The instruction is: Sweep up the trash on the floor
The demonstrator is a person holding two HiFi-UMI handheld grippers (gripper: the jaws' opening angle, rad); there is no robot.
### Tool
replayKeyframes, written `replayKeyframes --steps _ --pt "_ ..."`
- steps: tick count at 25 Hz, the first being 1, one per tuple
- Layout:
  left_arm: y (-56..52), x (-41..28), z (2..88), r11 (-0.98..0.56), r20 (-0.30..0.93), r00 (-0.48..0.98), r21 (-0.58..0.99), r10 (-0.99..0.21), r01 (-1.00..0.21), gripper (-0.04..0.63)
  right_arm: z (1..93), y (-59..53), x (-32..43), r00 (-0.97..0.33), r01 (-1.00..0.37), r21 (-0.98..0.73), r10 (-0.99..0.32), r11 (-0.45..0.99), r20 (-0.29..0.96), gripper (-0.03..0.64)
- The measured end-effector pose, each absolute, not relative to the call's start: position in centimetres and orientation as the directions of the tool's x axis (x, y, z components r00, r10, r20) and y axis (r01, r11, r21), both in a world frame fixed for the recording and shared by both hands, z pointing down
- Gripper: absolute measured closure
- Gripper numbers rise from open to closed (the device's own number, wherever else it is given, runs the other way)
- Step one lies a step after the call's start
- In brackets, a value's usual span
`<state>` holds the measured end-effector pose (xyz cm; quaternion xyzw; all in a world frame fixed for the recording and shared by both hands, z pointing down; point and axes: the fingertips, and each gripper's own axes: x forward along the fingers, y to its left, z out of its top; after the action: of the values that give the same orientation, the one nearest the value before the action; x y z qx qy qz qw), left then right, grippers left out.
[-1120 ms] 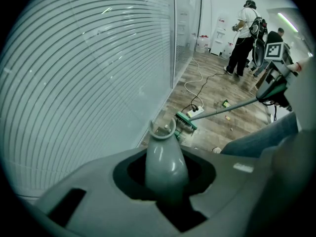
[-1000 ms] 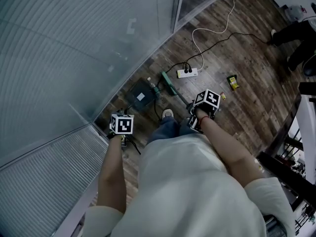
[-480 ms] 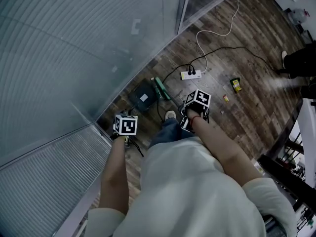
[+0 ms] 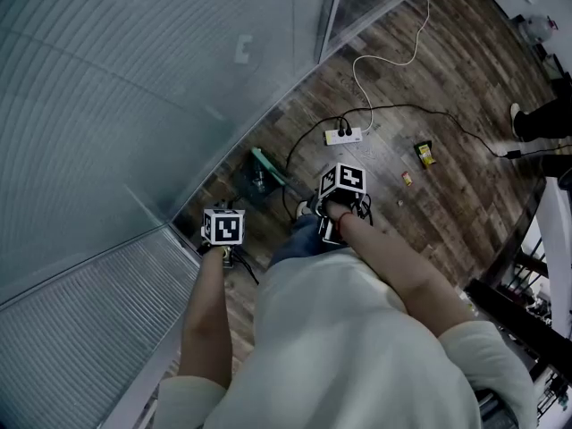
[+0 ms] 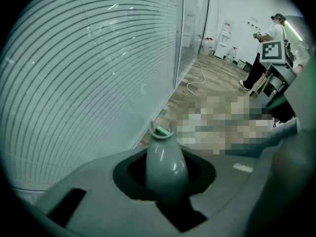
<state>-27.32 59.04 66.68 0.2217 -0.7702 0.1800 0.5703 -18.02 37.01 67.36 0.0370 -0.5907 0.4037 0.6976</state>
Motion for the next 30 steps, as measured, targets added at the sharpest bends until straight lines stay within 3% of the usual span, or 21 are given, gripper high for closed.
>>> replayKeyframes --steps 6,15,30 --pt "60.2 -27.5 66.6 0.865 0.958 -0.259 -0.026 -0.122 -0.502 0.505 66.3 37.9 -16.7 0.023 -0.517 -0.442 0.528 0.733 0.849 0.52" --pt "61.9 -27.0 65.6 0.9 0.951 -0.276 0.004 -0.138 -0.436 0.505 64.9 34.7 -14.3 -0.04 -0.528 -0.469 0.531 0.708 0.847 0.52" --pt "56.8 -26.5 63.3 0.837 0.923 -0.277 0.081 -0.268 -0.541 0.505 63.2 27.2 -10.2 -0.247 -0.741 -0.473 0.462 0.477 0.852 0.52"
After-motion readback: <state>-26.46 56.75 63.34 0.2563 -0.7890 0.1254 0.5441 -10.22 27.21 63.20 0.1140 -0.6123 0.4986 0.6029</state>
